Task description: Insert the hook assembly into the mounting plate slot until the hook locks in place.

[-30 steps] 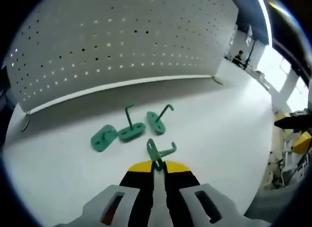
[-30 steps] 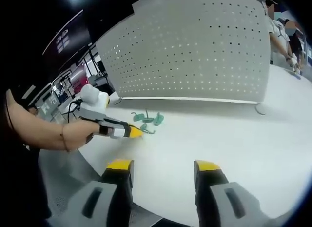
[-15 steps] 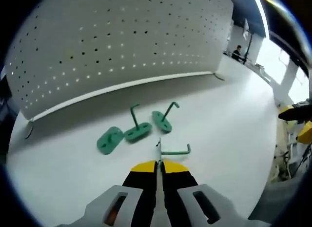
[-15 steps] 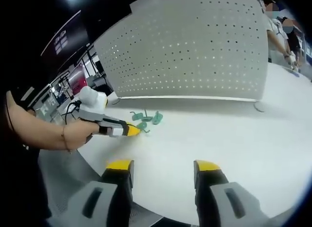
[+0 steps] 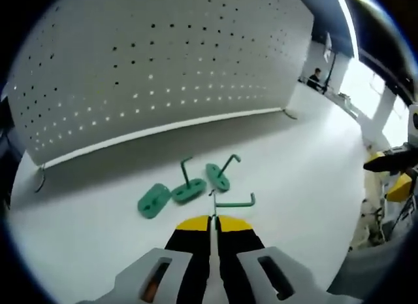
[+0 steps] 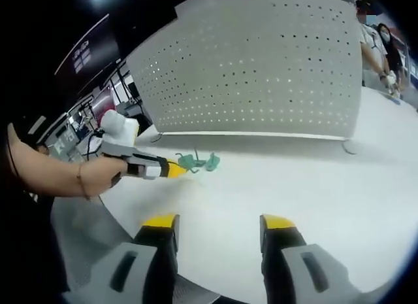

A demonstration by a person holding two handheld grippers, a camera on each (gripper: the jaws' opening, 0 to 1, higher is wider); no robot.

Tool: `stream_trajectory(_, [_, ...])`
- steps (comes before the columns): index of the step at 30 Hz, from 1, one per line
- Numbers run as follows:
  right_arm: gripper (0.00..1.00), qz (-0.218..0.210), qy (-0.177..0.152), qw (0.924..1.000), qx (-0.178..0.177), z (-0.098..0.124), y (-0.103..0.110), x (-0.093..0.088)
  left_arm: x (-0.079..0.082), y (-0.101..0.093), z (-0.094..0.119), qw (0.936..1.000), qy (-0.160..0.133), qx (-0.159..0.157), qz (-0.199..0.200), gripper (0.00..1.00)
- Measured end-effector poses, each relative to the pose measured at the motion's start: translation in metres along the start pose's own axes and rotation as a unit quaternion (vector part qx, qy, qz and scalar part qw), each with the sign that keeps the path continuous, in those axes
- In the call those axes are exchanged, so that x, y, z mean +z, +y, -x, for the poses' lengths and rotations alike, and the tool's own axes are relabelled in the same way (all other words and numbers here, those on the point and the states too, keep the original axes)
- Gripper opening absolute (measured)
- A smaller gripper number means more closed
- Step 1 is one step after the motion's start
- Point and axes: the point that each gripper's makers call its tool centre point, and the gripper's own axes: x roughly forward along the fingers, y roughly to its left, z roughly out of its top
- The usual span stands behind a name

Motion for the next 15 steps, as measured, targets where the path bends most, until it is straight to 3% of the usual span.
stream_trajectory(5, [0.48, 0.007, 0.000, 1.0000, 0.005, -0.005, 0.005, 0.007, 0.002, 0.005, 0.012, 0.9999, 0.000, -0.012, 0.007, 0.02])
stream_trajectory(13, [0.50, 0.022, -0.002, 0.9997, 0.015, -0.013, 0.016, 0.018, 0.026, 0.030, 0.043, 0.9990, -0.036, -0.004, 0.026, 0.02])
stream_trajectory(15, [0.47, 0.033, -0.016, 0.9991, 0.023, -0.014, 0.021, 0.026, 0.030, 0.035, 0.051, 0.9985, -0.044, -0.002, 0.033, 0.02])
